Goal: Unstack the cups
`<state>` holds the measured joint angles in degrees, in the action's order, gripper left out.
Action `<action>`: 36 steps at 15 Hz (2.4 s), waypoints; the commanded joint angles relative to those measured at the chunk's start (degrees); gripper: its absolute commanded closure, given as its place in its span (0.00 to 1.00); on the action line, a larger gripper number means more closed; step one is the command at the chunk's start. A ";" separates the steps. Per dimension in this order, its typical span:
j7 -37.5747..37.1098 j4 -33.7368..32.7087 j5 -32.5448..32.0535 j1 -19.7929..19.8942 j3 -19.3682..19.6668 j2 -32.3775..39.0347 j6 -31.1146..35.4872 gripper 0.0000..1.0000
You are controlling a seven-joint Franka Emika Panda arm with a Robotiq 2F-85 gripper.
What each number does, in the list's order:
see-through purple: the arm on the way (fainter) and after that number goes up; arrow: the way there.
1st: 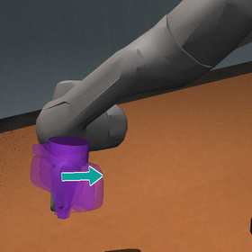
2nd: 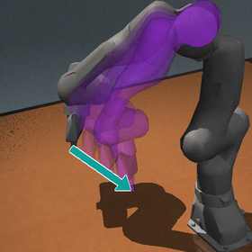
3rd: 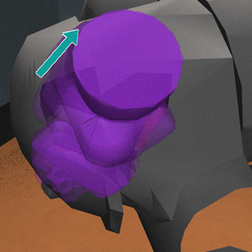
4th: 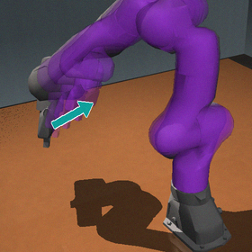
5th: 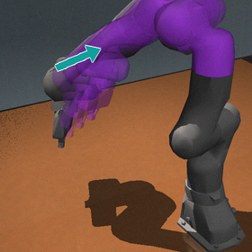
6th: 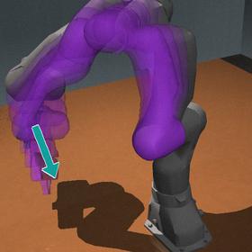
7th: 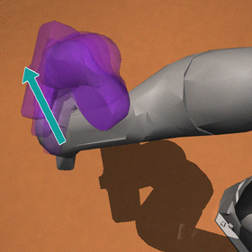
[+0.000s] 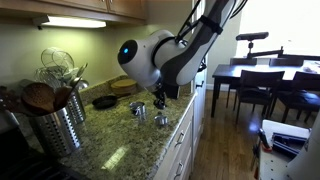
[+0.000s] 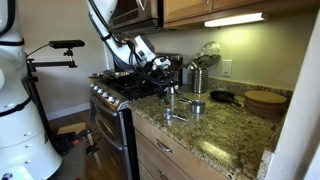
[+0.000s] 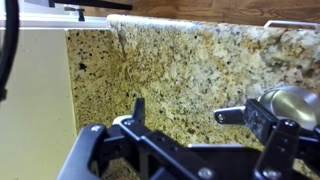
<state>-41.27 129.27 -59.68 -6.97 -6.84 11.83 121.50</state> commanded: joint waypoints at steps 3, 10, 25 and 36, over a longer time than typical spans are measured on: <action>5.30 -3.34 11.36 0.72 0.44 -1.05 3.56 0.00; 6.18 -10.46 22.52 0.50 2.44 -0.46 4.08 0.00; 0.18 -19.20 45.32 0.07 6.44 4.60 10.97 0.00; -8.51 -22.54 48.81 -1.14 8.17 11.49 12.72 0.00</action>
<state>-47.51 107.83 -12.62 -7.03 0.00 21.66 132.81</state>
